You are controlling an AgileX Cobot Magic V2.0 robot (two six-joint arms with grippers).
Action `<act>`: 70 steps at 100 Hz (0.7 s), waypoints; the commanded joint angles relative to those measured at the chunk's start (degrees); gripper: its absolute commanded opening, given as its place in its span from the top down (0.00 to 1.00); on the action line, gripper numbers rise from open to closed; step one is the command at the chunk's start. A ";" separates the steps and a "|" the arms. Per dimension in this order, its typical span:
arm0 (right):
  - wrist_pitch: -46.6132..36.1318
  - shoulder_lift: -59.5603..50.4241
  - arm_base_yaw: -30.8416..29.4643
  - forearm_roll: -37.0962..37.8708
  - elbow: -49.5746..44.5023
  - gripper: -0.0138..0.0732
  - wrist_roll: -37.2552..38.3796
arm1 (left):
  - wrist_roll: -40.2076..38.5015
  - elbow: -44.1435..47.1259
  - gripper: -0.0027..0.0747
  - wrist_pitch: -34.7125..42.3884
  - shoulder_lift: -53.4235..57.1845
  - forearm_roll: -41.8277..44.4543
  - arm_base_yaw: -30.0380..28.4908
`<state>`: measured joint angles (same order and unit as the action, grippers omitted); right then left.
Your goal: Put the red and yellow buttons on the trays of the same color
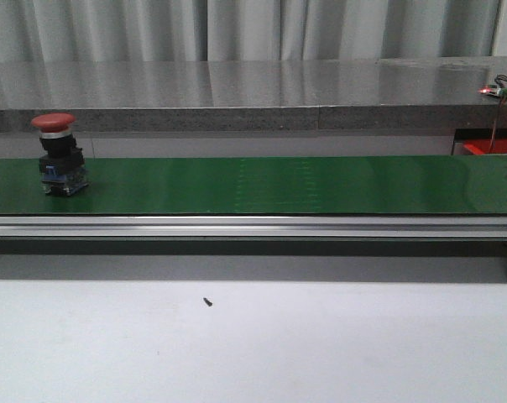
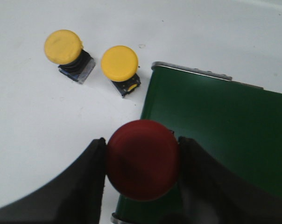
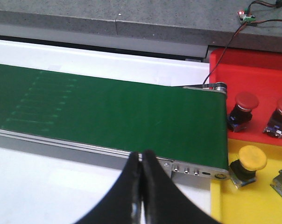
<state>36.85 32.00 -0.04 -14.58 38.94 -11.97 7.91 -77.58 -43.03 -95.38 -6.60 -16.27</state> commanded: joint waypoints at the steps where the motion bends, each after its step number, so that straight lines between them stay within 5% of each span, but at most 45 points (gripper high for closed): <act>1: -4.14 -0.07 0.12 -0.13 1.43 0.95 -0.46 | 0.23 -1.54 0.80 2.01 3.13 -0.17 1.26; 40: -4.14 -0.07 0.12 -0.13 1.43 0.95 -0.46 | 0.57 -1.54 0.79 0.35 0.78 -0.17 1.73; 70: -4.14 -0.07 0.12 -0.13 1.43 0.95 -0.46 | 1.89 -1.54 0.57 -0.76 -0.68 -0.37 1.73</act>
<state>36.85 32.00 -0.04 -14.58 38.94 -11.97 9.06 -77.58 -45.63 -98.31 -6.42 -14.86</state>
